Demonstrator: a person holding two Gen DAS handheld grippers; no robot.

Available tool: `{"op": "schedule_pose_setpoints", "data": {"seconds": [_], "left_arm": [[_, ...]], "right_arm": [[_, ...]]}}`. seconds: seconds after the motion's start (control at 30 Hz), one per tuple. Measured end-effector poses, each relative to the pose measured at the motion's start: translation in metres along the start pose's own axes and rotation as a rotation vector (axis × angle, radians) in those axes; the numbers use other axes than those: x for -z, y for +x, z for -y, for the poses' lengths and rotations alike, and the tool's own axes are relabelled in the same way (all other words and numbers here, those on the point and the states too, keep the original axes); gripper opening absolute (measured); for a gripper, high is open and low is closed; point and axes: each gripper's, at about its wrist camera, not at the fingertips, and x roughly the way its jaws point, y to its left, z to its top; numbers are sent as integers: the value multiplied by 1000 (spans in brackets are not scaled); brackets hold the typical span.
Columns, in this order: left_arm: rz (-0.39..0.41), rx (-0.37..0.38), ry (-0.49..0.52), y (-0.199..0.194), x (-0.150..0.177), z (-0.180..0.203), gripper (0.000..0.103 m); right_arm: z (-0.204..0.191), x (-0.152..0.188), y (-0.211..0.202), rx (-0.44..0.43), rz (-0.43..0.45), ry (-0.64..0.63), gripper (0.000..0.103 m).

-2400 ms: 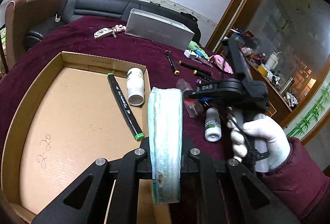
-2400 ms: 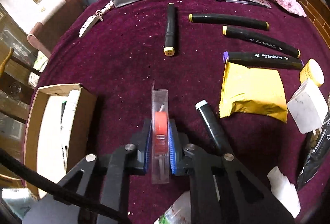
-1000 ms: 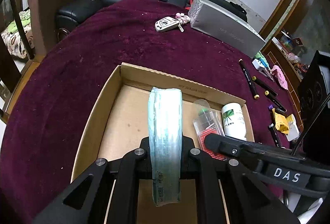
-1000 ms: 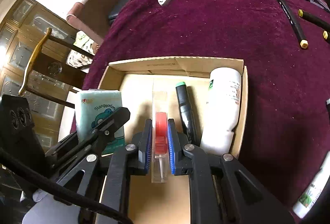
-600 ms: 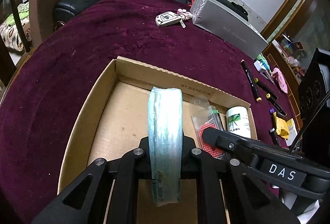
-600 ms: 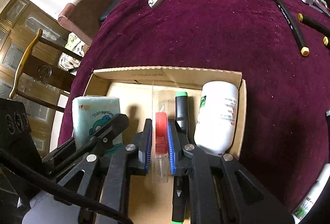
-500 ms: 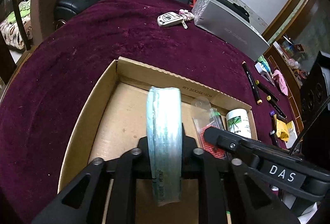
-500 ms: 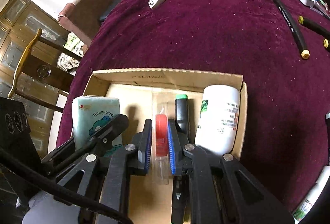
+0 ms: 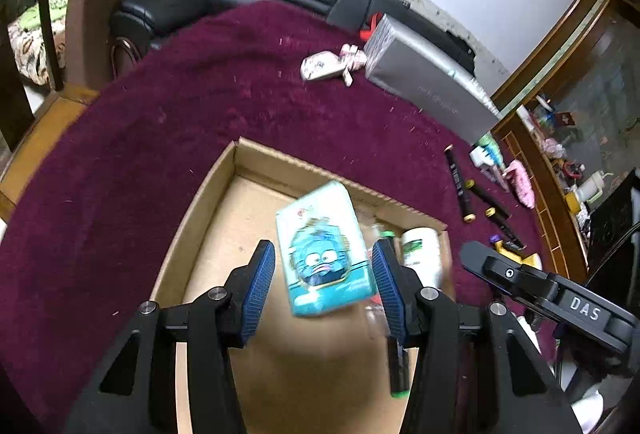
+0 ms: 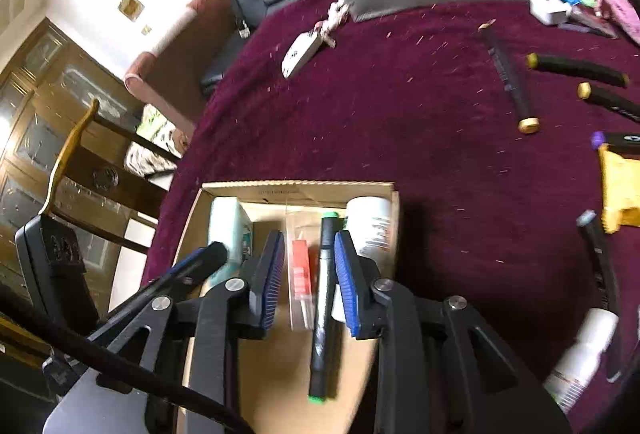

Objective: Organize objects
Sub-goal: 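Release the tissue pack and tube into the tray with both grippers, then grasp the white pill bottle with the left gripper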

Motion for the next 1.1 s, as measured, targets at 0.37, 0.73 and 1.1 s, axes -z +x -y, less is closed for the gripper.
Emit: {"op": "schedule_pose_setpoints", "data": {"seconds": [0.37,0.73,1.1], "left_arm": [[104,141,94,-64,33,69,48],[-41,216,282,-24,85,179,48],[-113,47,478,36,132,224,48]], "right_arm": [[-2,36,-142,223,378,-226,57],[79,66,-236,352,666,-80,102],[210,79,-201,414,563,161,100]]}}
